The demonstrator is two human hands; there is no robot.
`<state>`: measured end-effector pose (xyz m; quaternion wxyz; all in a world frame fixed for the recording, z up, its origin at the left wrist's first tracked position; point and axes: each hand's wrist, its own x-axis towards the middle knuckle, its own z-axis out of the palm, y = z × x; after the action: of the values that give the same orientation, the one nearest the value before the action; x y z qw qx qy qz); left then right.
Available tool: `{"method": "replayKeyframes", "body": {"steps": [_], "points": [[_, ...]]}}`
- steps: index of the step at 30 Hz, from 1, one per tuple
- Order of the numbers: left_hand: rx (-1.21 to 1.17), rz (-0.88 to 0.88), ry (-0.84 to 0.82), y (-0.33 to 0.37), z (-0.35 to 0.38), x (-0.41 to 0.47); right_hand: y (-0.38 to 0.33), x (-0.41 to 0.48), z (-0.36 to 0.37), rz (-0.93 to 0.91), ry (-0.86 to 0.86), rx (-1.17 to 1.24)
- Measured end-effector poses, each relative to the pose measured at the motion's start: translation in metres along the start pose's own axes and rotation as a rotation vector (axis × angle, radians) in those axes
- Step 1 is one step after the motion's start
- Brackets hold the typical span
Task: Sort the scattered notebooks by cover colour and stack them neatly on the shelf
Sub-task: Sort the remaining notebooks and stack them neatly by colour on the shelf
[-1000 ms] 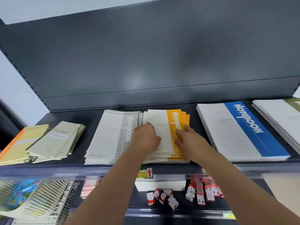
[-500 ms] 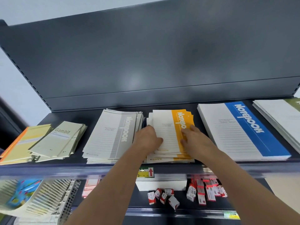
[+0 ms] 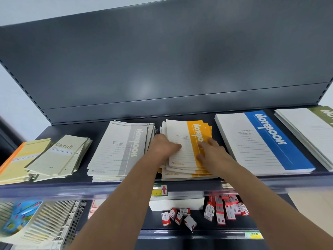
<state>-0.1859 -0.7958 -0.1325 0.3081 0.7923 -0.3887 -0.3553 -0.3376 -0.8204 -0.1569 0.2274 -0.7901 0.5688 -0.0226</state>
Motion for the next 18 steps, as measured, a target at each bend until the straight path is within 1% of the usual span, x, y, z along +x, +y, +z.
{"method": "replayKeyframes", "body": {"steps": [5,9,11,13,15,16,18], "points": [[-0.167,-0.016,-0.049,0.004,-0.006,0.008,0.004,0.002,0.001,0.009,0.006,0.085],[-0.216,0.027,-0.079,0.001,-0.007,0.007,0.010,0.002,-0.001,0.043,0.022,0.308],[-0.325,0.063,-0.093,-0.004,-0.008,0.004,0.013,0.001,-0.005,0.073,0.060,0.432],[-0.442,0.155,-0.106,-0.008,-0.012,-0.002,0.016,0.001,-0.015,0.093,0.130,0.670],[-0.510,0.292,-0.126,-0.011,-0.016,-0.007,0.016,-0.002,-0.027,0.064,0.193,0.927],[-0.526,0.353,-0.128,-0.011,-0.017,-0.011,0.014,-0.004,-0.031,0.025,0.230,0.990],[-0.539,0.431,-0.114,-0.010,-0.019,-0.014,0.009,-0.010,-0.035,-0.058,0.319,1.035]]}}
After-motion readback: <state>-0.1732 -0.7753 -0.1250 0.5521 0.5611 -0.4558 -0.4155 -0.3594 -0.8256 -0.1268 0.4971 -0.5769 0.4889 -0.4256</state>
